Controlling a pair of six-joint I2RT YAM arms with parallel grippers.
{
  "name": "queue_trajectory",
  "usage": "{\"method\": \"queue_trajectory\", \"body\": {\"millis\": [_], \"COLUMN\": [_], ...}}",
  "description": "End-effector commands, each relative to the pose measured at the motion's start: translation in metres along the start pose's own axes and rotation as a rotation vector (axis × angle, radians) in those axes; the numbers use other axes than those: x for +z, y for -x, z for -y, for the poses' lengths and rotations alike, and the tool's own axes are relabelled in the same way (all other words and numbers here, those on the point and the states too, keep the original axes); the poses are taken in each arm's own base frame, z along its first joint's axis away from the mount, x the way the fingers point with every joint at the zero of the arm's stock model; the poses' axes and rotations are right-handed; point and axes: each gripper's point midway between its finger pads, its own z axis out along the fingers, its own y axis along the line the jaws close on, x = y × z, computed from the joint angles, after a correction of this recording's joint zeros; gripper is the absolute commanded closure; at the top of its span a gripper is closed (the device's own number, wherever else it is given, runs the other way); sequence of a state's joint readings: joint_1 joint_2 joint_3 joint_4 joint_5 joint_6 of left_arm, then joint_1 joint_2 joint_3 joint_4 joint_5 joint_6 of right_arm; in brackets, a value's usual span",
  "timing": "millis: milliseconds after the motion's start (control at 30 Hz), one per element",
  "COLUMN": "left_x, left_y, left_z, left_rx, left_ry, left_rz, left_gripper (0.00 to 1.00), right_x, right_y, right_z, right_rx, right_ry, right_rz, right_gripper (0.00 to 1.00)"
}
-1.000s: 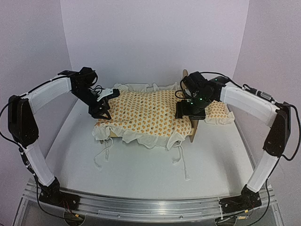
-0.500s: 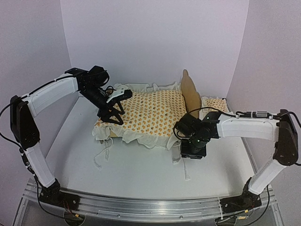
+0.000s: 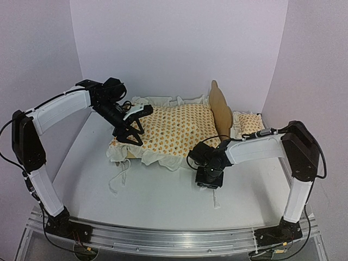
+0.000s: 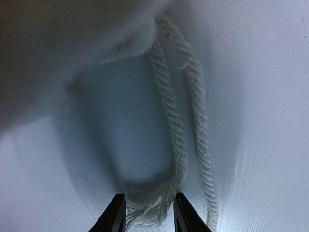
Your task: Set up the pet bed
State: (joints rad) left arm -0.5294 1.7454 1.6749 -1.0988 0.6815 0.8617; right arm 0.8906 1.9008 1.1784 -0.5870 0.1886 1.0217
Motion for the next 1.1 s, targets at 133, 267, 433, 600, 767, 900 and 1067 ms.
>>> {"method": "queue_trajectory", "body": {"millis": [133, 267, 433, 600, 767, 900, 1067], "left_x": [-0.014, -0.010, 0.016, 0.061, 0.095, 0.107, 0.150], "left_y": [0.015, 0.020, 0.037, 0.058, 0.065, 0.067, 0.075], "left_z": [0.007, 0.008, 0.020, 0.045, 0.097, 0.130, 0.108], "left_rx": [0.036, 0.047, 0.102, 0.196, 0.414, 0.705, 0.812], "left_ry": [0.016, -0.014, -0.084, -0.170, -0.333, -0.399, -0.256], "left_rz": [0.047, 0.069, 0.096, 0.112, 0.242, 0.403, 0.452], "left_gripper": [0.32, 0.33, 0.34, 0.36, 0.34, 0.33, 0.33], "right_x": [-0.016, -0.068, -0.098, -0.113, -0.151, -0.146, -0.150], "right_y": [-0.047, -0.108, -0.136, -0.137, -0.095, -0.075, -0.071], "right_z": [-0.001, -0.032, -0.028, -0.032, -0.072, -0.067, -0.060], "right_rx": [-0.055, -0.284, -0.309, -0.246, -0.260, -0.229, -0.223], "right_ry": [0.120, 0.346, 0.433, 0.501, 0.641, 0.639, 0.651], "right_rz": [-0.180, -0.368, -0.455, -0.553, -0.439, -0.411, -0.393], "right_gripper": [1.00, 1.00, 1.00, 1.00, 1.00, 1.00, 1.00]}}
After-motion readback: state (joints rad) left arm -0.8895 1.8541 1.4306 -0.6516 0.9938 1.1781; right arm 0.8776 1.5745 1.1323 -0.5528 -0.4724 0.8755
